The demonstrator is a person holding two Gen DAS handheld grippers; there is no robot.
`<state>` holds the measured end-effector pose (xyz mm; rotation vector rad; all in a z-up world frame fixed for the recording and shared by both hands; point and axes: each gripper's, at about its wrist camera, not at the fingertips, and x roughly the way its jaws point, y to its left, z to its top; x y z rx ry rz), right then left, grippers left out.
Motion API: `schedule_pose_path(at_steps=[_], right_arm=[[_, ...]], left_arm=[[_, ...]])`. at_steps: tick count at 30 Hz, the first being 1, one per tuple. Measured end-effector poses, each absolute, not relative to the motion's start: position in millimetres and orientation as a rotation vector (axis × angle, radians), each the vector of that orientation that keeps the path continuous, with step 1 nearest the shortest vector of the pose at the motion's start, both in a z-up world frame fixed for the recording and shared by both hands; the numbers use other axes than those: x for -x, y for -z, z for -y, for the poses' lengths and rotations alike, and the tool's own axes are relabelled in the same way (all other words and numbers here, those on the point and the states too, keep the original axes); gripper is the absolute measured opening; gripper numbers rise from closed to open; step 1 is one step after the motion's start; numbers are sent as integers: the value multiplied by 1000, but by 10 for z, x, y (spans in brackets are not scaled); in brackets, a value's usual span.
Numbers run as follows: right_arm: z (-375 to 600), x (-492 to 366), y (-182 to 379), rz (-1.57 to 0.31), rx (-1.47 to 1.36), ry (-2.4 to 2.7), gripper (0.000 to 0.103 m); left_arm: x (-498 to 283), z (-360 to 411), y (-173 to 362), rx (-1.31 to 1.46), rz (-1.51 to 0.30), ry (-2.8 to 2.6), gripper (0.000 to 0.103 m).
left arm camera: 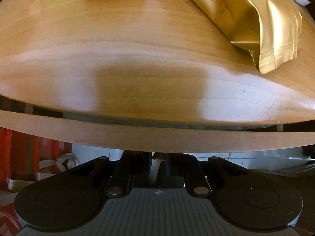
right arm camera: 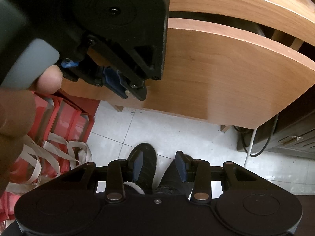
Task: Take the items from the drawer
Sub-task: 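Press the drawer front further closed with the left tool while the right tool pushes alongside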
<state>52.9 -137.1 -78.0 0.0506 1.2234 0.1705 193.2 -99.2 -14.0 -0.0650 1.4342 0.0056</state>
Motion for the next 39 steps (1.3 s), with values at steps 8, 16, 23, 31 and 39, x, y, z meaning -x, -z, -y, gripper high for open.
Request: schedule_pose_path(at_steps=[8, 16, 23, 31, 39], right_arm=[[1362, -511, 794, -1220, -50, -168, 37], [1412, -532, 797, -1218, -42, -172, 37], [1389, -517, 850, -1222, -37, -170, 37], [1393, -509, 900, -1216, -34, -159, 37], [1355, -521, 974, -1214, -33, -152, 37]], left_arm=[[-1720, 952, 101, 58, -1419, 2, 14], [-1490, 897, 51, 41, -1397, 30, 15], [-1289, 830, -17, 41, -1383, 43, 17], [-1543, 775, -18, 34, -1372, 54, 18], [-1406, 699, -41, 46, -1378, 55, 16]])
